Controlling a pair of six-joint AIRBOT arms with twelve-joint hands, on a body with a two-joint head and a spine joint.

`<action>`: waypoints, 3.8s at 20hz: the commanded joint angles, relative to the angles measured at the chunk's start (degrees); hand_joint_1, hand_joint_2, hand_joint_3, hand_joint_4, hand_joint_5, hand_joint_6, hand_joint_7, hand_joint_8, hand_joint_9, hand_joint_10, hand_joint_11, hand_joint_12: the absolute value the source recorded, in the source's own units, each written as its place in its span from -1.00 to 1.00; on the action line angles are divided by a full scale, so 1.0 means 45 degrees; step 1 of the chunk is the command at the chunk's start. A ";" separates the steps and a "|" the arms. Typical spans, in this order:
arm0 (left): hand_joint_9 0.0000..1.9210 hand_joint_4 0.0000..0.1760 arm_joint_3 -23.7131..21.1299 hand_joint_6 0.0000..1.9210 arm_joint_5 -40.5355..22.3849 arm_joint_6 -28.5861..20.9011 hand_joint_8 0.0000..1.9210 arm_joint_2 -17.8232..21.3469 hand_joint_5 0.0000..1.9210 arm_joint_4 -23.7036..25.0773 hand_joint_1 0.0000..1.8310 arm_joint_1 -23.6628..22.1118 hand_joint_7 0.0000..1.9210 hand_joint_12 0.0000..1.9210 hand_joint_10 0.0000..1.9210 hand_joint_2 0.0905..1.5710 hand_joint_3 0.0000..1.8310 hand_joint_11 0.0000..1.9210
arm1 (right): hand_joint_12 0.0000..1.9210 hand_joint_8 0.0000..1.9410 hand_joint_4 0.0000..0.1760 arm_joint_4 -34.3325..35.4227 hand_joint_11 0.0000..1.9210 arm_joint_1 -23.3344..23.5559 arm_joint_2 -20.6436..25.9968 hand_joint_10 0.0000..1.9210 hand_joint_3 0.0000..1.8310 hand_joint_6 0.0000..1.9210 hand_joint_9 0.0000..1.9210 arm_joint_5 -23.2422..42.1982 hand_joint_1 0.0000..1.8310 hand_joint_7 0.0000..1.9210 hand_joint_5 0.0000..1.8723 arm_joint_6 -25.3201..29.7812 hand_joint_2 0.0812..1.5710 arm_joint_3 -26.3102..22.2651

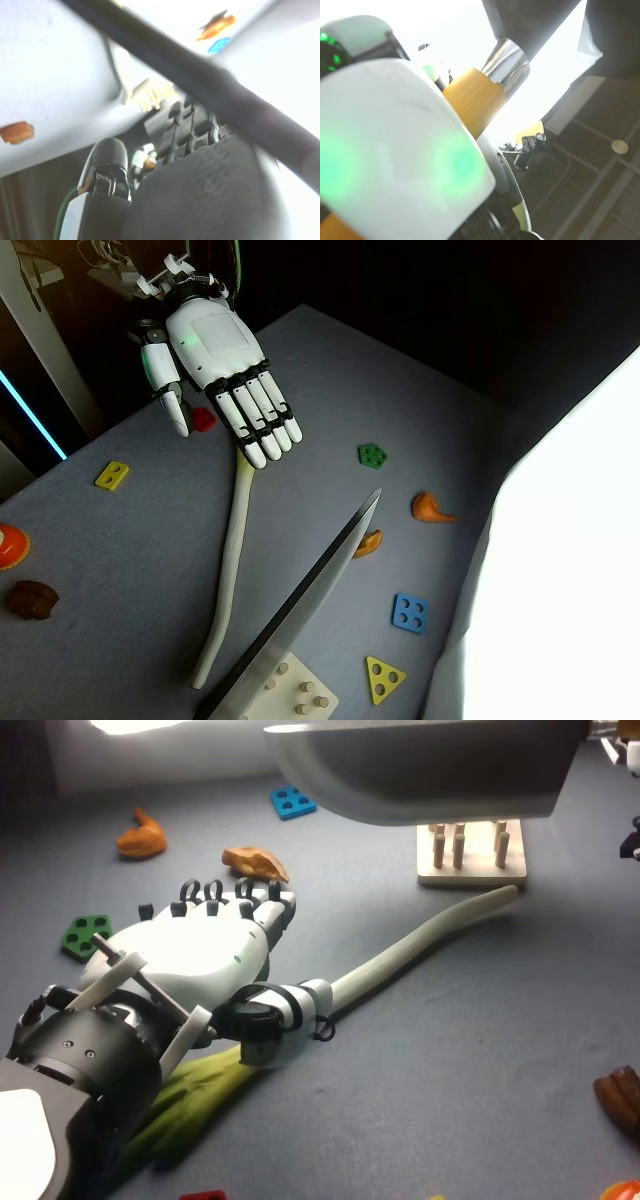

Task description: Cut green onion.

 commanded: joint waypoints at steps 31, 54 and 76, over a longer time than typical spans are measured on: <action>-1.00 -1.00 0.0089 -1.00 -0.0257 0.0749 -1.00 0.0010 -1.00 0.0954 -1.00 -0.0689 -1.00 -1.00 -1.00 0.90 -1.00 -1.00 | 1.00 1.00 1.00 0.0961 0.76 -0.0769 -0.1276 1.00 -0.19 1.00 0.72 0.1824 0.73 0.65 0.44 0.0623 -0.07 0.1772; -1.00 -1.00 0.0111 -1.00 -0.0341 0.0877 -1.00 -0.0003 -1.00 0.0953 -1.00 -0.0710 -1.00 -1.00 -1.00 0.89 -1.00 -1.00 | 1.00 0.82 -1.00 0.1187 0.02 -0.0996 -0.1452 1.00 -0.08 0.54 -0.02 0.1887 0.32 -0.11 -0.24 0.0624 0.04 0.1855; -1.00 -1.00 0.0027 -1.00 -0.0340 0.0890 -1.00 -0.0002 -1.00 0.0949 -0.93 -0.0811 -1.00 -1.00 -1.00 0.87 -1.00 -1.00 | -0.17 -0.99 -0.68 0.0565 -1.00 -0.1575 -0.1002 -0.73 -1.00 -0.99 -0.98 0.1405 0.12 -0.92 -0.88 0.1247 0.17 0.1875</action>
